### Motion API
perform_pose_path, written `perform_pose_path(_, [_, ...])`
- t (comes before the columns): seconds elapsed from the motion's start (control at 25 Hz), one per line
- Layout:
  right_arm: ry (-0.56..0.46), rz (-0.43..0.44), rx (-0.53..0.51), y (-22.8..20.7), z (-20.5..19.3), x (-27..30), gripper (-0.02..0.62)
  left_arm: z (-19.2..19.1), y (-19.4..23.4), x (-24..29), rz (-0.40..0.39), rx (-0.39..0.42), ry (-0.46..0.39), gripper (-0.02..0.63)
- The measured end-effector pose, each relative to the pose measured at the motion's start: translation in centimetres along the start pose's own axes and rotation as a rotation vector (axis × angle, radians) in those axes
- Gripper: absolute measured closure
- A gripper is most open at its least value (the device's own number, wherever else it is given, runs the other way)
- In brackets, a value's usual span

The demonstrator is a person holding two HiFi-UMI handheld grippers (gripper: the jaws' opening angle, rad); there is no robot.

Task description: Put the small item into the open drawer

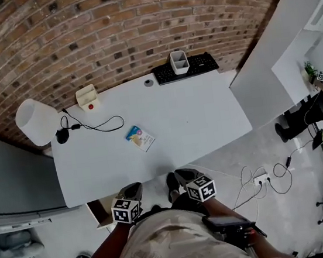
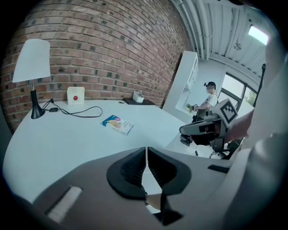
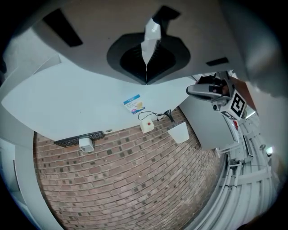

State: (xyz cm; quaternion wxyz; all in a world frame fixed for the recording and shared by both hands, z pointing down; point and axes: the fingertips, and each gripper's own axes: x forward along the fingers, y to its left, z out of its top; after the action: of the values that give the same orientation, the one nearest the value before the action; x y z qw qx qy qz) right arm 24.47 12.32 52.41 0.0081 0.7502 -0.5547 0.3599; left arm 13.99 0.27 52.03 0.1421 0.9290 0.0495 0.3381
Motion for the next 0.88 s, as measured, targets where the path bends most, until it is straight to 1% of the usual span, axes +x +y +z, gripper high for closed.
perform_pose_path(0.32, [0.02,0.05,-0.002,-3.1,1.8,1.8,0.589,3.1,0.4,3.9,0.017,0.015,0.007,0.591])
perform_pose_path(0.52, [0.023,0.094,-0.017,-4.8,4.0,3.8,0.589,4.8,0.7,5.9,0.033,0.011,0.033,0.591])
perform_pose_path(0.88, [0.039,0.199,-0.041,-6.4,6.7,6.6,0.589,7.5,2.6,8.3,0.126,0.023,0.044,0.591])
